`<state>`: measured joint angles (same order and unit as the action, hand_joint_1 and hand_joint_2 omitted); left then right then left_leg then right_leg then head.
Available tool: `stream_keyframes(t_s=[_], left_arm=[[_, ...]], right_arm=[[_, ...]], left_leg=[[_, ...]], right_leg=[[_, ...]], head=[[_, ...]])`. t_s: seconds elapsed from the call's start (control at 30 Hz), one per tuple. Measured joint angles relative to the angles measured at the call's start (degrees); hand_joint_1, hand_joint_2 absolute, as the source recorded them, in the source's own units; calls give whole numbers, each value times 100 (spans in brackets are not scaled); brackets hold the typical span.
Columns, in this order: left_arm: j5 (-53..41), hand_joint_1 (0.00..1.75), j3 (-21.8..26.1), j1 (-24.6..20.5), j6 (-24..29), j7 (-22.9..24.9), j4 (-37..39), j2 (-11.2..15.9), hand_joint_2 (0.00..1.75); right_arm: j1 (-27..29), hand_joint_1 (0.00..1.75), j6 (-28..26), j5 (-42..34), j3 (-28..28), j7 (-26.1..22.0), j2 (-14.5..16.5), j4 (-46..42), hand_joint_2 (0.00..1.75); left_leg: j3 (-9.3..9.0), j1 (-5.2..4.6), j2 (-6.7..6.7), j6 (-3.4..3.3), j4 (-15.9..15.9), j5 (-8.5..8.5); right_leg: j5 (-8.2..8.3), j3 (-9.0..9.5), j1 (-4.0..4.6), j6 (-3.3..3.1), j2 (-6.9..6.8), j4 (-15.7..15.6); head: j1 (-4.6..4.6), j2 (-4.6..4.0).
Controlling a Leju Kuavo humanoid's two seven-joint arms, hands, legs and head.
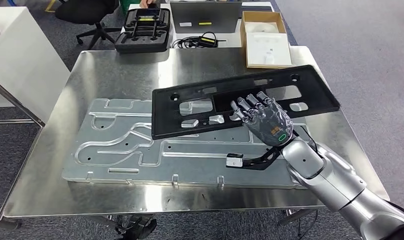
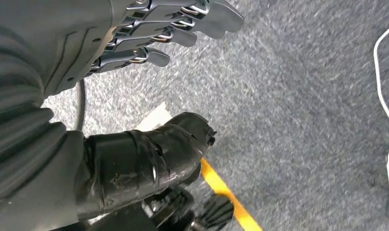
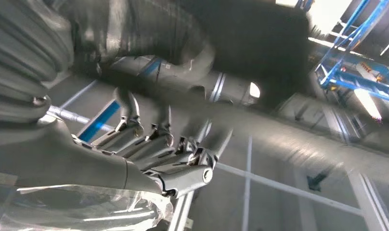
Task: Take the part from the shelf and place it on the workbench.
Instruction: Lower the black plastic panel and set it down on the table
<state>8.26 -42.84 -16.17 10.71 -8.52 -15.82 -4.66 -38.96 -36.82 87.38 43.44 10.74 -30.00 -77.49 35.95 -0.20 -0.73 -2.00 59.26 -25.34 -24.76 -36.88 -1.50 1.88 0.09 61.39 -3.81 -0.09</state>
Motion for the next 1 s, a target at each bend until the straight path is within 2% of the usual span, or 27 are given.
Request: stream_keyframes(t_s=[0.07, 0.13, 0.2, 0.27, 0.3, 0.33, 0.37, 0.4, 0.43, 0.5, 0.53, 0.63, 0.67, 0.73, 0.8, 0.83, 0.87, 0.9, 0.93, 1.0], left_arm=[[-7, 0, 0, -2, 29, -46, 0, 2, 175], [-22, 0, 0, 7, 80, -53, 0, 5, 87], [-43, 0, 0, 12, 161, -29, 0, 10, 0], [-57, 0, 0, 17, 215, -2, 0, 14, 0], [-70, 0, 0, 19, 226, 9, 0, 15, 0], [-81, 0, 0, 20, 231, 20, 0, 16, 0], [-91, 0, 0, 20, 231, 32, 0, 16, 0], [-97, 0, 0, 17, 227, 43, 0, 19, 0], [-97, 0, 0, 14, 222, 54, 0, 21, 0], [-89, 0, 0, 1, 204, 69, 0, 26, 0], [-79, 0, 0, -4, 195, 76, 0, 27, 0], [-40, 0, 0, 0, 176, 104, 0, 28, 0], [-34, 0, 0, 0, 171, 115, 0, 29, 0], [-30, 0, 0, -6, 162, 148, 0, 29, 0], [-30, 0, 0, -2, 157, 185, 0, 29, 0], [-31, 0, 0, 5, 154, 198, 0, 29, 0], [-31, 0, 0, 10, 152, 207, 0, 29, 0], [-31, 0, 0, 12, 150, 213, 0, 29, 0], [-31, 0, 0, 11, 149, 215, 0, 29, 0], [-31, 0, 0, 8, 149, 217, 0, 29, 0]], right_arm=[[13, 0, -12, -3, -33, -42, 34, 30, 0], [26, 0, -14, -6, -47, -76, 72, 63, 0], [23, 0, -12, -8, -69, -93, 111, 82, 0], [24, 0, -10, -8, -95, -98, 136, 88, 0], [33, 0, -10, -8, -102, -98, 145, 91, 0], [42, 0, -9, -8, -104, -98, 151, 93, 0], [51, 0, -9, -8, -104, -96, 157, 96, 0], [54, 0, -8, -7, -107, -93, 164, 97, 0], [53, 0, -8, -7, -112, -87, 171, 97, 0], [49, 0, -9, -4, -143, -72, 181, 97, 0], [48, 0, -10, -2, -162, -65, 186, 97, 0], [53, 0, -10, 1, -200, -54, 191, 97, 0], [56, 0, -9, 1, -207, -50, 191, 97, 0], [66, 0, -4, 2, -228, -43, 190, 97, 0], [93, 0, 7, 3, -246, -41, 190, 98, 0], [114, 0, 15, 4, -252, -41, 190, 99, 0], [132, 0, 21, 4, -255, -42, 190, 100, 0], [142, 0, 24, 5, -258, -42, 190, 101, 0], [144, 0, 26, 5, -265, -42, 190, 101, 0], [137, 0, 25, 5, -291, -42, 191, 100, 0]], left_leg=[[25, -13, -1, 49, 17, -4], [60, -2, 5, 104, 66, -47], [215, 16, 20, 172, 421, -259], [540, 33, 30, 228, 1128, -574], [708, 41, 31, 244, 1450, -678], [797, 46, 31, 250, 1599, -680], [789, 52, 32, 249, 1544, -583], [677, 57, 33, 241, 1286, -403], [493, 62, 33, 225, 896, -196], [159, 48, 28, 182, 230, 23], [80, 37, 24, 158, 71, 40], [32, 36, 19, 62, -27, 51], [8, 47, 20, 23, -63, 69], [-26, 56, 26, -41, -114, 94], [-28, 40, 29, -68, -118, 91], [-29, 32, 29, -72, -115, 89], [-29, 25, 28, -74, -108, 86], [-31, 21, 26, -74, -96, 81], [-32, 19, 23, -70, -79, 71], [-13, -1, 17, -40, -35, 45]], right_leg=[[-21, 21, 19, -63, 7, -79], [-3, 25, 8, -130, 4, -96], [7, 34, -5, -193, 0, -113], [3, 34, -4, -225, -2, -111], [0, 34, -4, -229, -3, -109], [-4, 37, -4, -231, -3, -108], [-8, 44, -5, -231, -1, -106], [-14, 57, -8, -225, 4, -105], [-23, 74, -10, -214, 11, -105], [-40, 96, 6, -167, 26, -110], [-41, 102, 17, -135, 29, -120], [-42, 122, 20, -35, 27, -152], [-102, 98, 14, -13, 21, -82], [-393, -109, 13, 6, 12, 397], [-710, -435, 27, 12, 12, 1108], [-753, -534, 31, 12, 12, 1317], [-690, -535, 34, 6, 12, 1323], [-533, -430, 38, -5, 12, 1112], [-333, -246, 42, -23, 11, 747], [-102, 93, 68, -64, 14, 75]], head=[[-8, 0], [-14, 0], [-25, -1], [-34, -1], [-32, -1], [-32, 0], [-32, 0], [-32, 0], [-33, 0], [-29, 0], [-27, 0], [-22, 0], [-15, 0], [3, -1], [15, -1], [18, 0], [19, 0], [19, 0], [20, 0], [20, -1]])
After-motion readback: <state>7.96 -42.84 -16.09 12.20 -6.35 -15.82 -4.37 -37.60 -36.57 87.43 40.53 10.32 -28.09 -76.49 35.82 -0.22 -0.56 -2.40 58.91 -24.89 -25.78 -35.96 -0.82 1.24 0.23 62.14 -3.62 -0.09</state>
